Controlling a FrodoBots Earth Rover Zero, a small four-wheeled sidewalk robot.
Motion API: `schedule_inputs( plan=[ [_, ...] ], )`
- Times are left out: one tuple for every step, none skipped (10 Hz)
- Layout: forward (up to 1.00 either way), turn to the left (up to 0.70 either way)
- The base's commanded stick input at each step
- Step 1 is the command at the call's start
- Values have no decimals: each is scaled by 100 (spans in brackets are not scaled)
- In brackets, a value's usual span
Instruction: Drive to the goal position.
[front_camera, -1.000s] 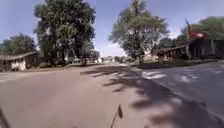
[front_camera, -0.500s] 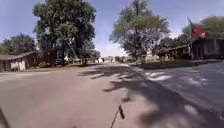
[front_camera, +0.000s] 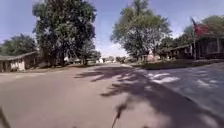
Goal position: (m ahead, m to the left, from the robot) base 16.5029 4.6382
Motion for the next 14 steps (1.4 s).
schedule_inputs(
  plan=[
    [69, 3],
    [69, 3],
    [69, 3],
    [69, 3],
    [69, 3],
    [69, 3],
    [69, 3],
    [69, -4],
    [69, -34],
    [69, -12],
    [69, 3],
    [69, 3],
    [69, 3],
    [69, 3]
  ],
)
